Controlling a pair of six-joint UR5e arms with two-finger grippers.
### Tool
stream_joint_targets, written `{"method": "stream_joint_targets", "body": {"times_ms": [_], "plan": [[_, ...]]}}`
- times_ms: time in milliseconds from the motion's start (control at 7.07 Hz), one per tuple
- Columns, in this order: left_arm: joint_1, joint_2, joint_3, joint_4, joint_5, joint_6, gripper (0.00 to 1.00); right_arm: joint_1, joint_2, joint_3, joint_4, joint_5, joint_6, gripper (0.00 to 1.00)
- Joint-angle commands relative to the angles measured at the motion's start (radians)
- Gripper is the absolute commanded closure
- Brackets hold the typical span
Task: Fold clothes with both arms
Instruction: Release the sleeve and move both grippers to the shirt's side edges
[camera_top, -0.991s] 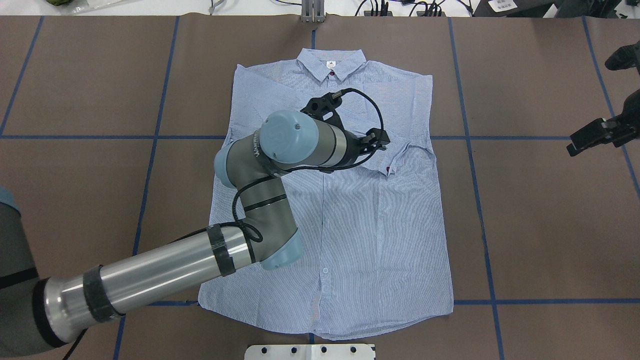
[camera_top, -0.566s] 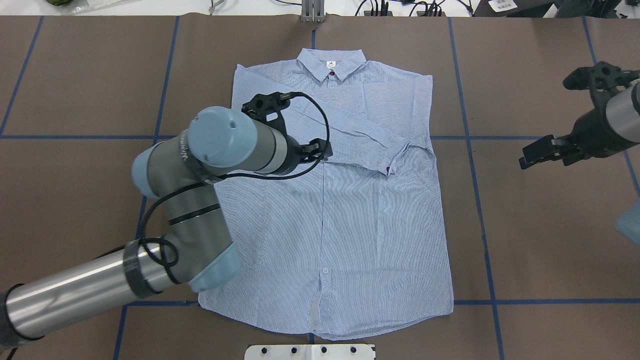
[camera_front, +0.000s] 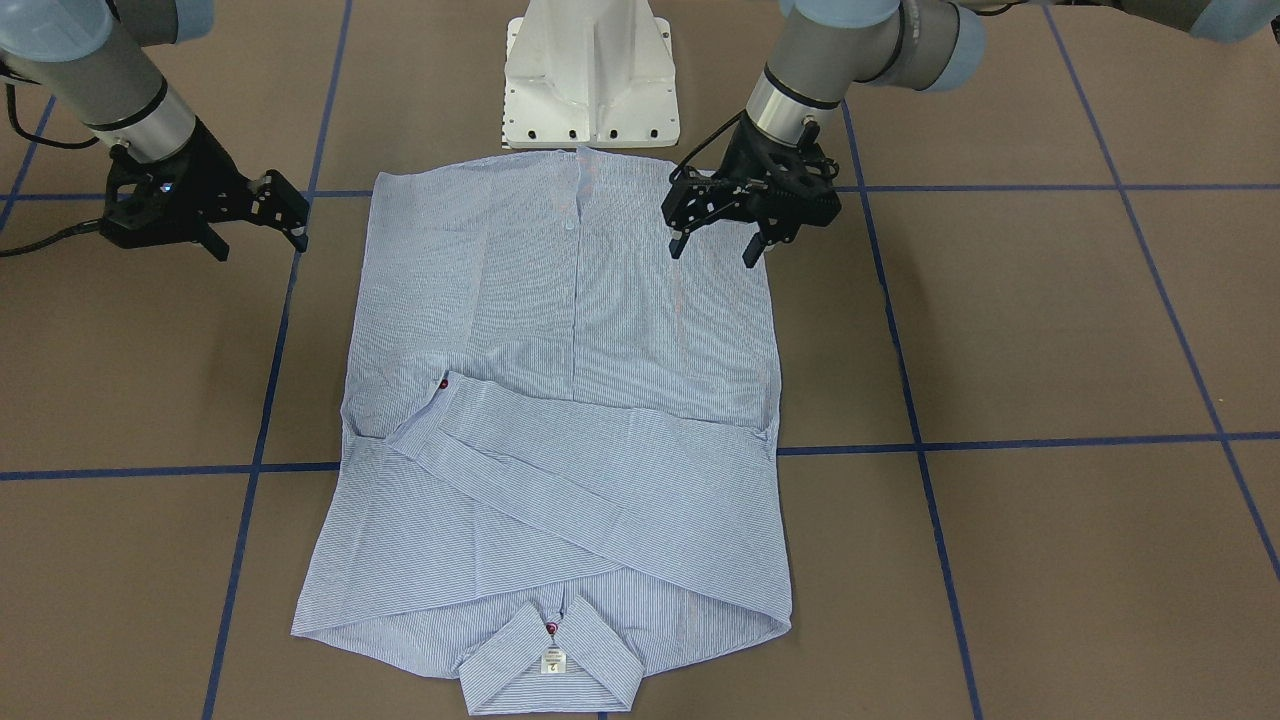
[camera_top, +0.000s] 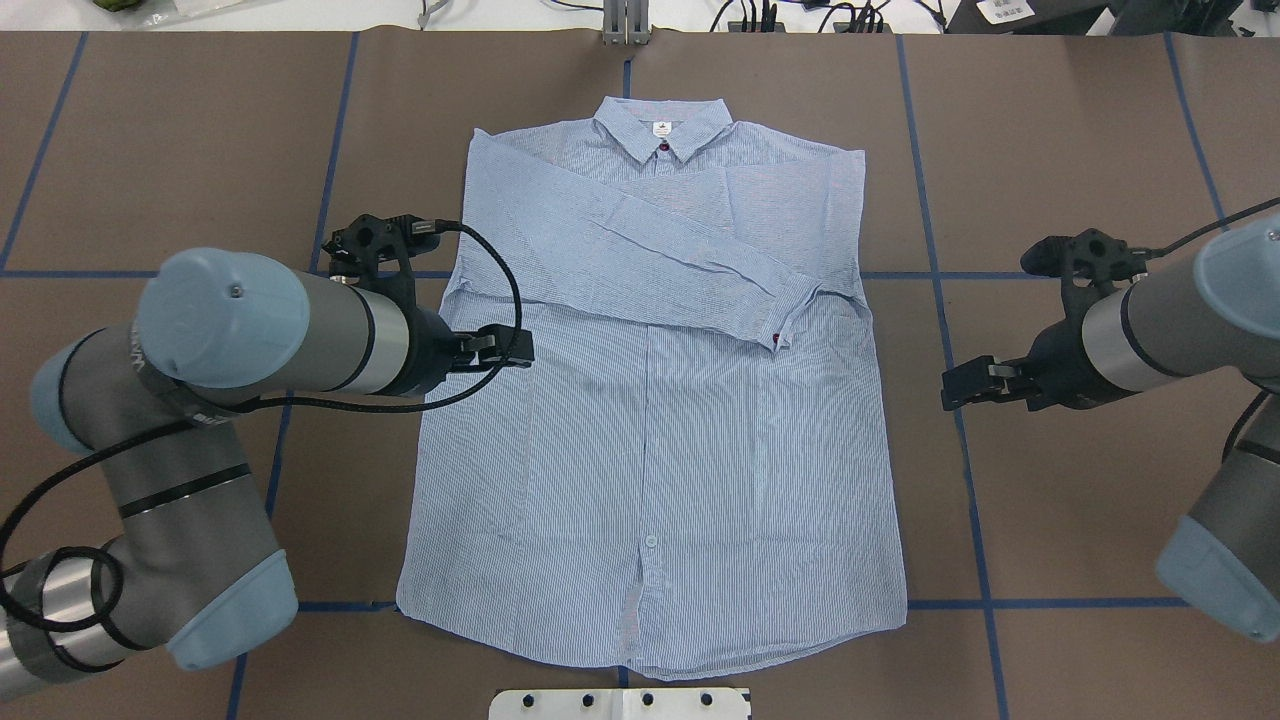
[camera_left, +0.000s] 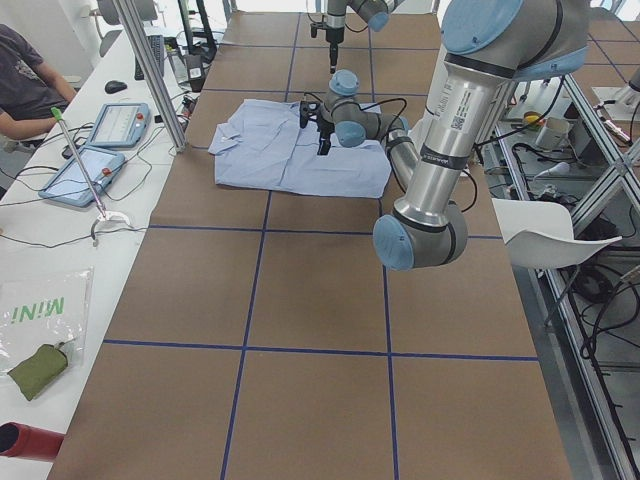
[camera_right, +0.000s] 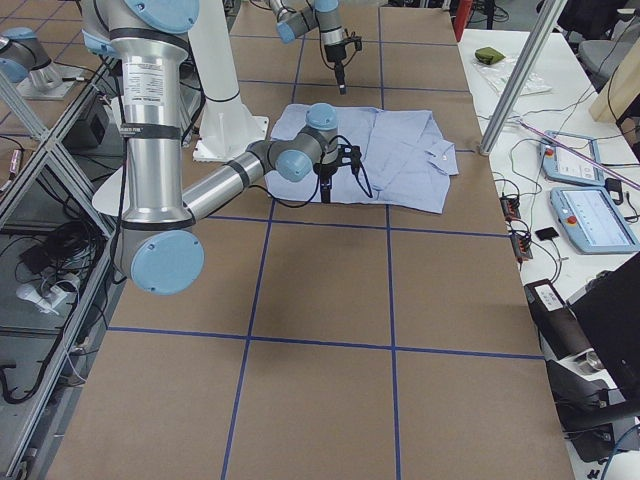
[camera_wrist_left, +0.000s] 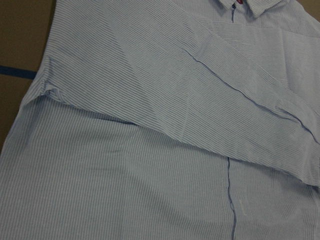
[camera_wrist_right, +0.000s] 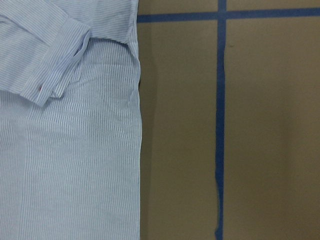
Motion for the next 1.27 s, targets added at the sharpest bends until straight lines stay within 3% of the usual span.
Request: {"method": "stream_joint_targets", "body": {"times_ms": [0, 566, 1132], "plan": [[-0.006, 0.057, -0.063, -0.007, -0.042, -0.004, 0.0, -0.126, 0.004, 0.012, 0.004, -0.095, 0.122, 0.0], [0.002, 0.051, -0.08, -0.018, -0.042, -0.107, 0.0, -0.377, -0.017, 0.01, 0.087, -0.238, 0.305, 0.0], [0.008, 0.045, -0.077, -0.015, -0.035, -0.107, 0.0, -0.417, -0.036, -0.022, 0.089, -0.227, 0.311, 0.02]]}}
